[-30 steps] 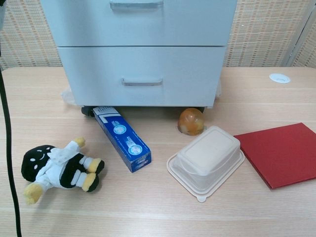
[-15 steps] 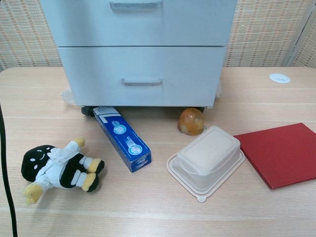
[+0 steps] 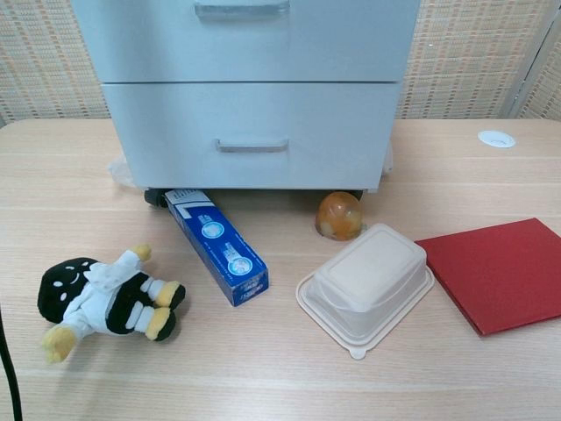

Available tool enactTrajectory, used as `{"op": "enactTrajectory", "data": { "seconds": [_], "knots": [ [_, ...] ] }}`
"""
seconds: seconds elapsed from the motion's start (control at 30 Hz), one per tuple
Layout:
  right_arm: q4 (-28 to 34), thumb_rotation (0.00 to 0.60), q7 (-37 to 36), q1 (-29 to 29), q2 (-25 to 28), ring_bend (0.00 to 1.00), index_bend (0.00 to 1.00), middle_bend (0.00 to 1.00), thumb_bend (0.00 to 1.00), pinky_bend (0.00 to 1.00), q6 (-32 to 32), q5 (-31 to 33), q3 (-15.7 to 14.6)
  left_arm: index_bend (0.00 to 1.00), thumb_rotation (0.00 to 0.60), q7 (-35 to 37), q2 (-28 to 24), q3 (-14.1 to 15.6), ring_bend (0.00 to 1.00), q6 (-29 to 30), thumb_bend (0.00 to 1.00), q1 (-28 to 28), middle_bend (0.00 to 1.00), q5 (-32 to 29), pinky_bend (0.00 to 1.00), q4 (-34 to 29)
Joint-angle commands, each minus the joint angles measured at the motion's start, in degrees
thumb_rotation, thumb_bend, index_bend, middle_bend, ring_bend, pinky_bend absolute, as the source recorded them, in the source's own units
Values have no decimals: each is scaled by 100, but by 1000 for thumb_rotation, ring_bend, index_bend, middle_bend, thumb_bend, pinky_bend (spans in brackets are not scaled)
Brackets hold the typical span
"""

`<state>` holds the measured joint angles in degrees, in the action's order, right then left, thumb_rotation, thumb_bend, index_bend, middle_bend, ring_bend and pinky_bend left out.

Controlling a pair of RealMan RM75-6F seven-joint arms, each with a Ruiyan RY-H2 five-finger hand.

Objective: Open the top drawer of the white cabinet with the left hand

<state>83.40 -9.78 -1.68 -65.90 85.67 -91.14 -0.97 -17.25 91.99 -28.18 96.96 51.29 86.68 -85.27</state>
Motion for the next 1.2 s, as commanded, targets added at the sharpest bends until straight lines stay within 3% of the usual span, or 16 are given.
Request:
{"op": "enactTrajectory", "data": {
  "seconds": [0.03, 1.2],
  "knots": [
    [7, 600, 3, 2, 4, 237, 188, 317, 334, 320, 8, -4, 1, 617, 600, -12, -10, 7, 1000, 6, 309, -14, 1000, 27, 1000, -34],
    [37, 600, 41, 5, 1, 237, 188, 316, 334, 320, 8, 1, 7, 618, 600, -9, -75, 72, 1000, 111, 309, -258, 1000, 323, 1000, -436]
  ]
}}
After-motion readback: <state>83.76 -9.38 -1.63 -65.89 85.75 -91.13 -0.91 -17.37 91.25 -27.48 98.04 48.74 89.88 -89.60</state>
